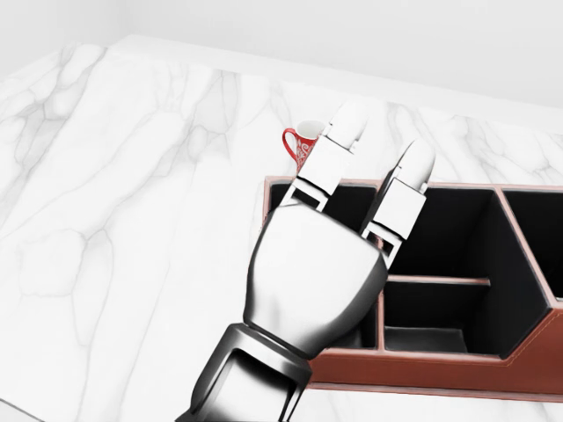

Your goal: Pick up the book and place it in the left compartment of the caddy.

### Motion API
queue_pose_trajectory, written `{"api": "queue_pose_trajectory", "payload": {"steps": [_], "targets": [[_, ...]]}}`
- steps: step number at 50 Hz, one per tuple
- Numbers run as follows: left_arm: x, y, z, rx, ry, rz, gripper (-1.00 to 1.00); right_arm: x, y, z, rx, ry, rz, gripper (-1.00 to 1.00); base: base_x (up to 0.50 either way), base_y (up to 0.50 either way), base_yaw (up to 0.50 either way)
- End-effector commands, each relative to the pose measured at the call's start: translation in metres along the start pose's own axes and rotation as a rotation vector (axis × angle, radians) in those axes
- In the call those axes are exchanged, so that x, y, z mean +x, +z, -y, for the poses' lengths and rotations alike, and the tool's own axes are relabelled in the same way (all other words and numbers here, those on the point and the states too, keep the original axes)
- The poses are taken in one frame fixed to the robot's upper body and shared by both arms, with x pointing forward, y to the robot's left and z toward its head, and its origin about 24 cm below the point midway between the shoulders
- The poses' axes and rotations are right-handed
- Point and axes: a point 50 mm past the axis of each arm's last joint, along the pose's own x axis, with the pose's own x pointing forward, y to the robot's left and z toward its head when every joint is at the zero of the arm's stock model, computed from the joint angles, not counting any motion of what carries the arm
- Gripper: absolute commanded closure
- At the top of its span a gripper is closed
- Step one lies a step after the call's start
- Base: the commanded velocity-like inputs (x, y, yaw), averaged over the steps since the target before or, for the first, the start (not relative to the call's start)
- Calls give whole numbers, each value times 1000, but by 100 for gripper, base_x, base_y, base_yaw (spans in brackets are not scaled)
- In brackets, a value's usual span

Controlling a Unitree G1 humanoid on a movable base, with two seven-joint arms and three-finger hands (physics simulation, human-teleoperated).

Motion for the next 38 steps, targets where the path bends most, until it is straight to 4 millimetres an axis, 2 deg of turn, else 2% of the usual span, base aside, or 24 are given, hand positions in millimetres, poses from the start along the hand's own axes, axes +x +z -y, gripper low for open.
{"api": "queue_pose_trajectory", "payload": {"steps": [1, 9, 16, 21, 25, 32, 38], "targets": [[-14, -15, -25, -13, 57, -63, -100, 0, -1, 0, 0, 0, -5, -100, 0, 0, 0], [-21, -28, -38, -45, 142, -135, -100, 0, 0, 0, -1, 1, 1, -100, 0, 0, 0], [-33, -38, -37, -100, 167, -225, -100, 0, 0, 0, -2, 2, -1, -100, 0, 0, 0], [-43, -54, -46, -162, 236, -350, -100, -1, 2, -1, -3, 2, 9, -100, 0, 0, 0], [-54, -66, -52, -219, 290, -401, -100, 2, -4, -1, 0, 2, -13, -100, 0, 0, 0], [-71, -84, -50, -320, 349, -447, -100, 3, -11, -4, -7, 2, -28, -100, 0, 0, 0], [-79, -96, -50, -312, 366, -489, -100, 3, -14, -5, -13, 5, -27, -100, 0, 0, 0]]}}
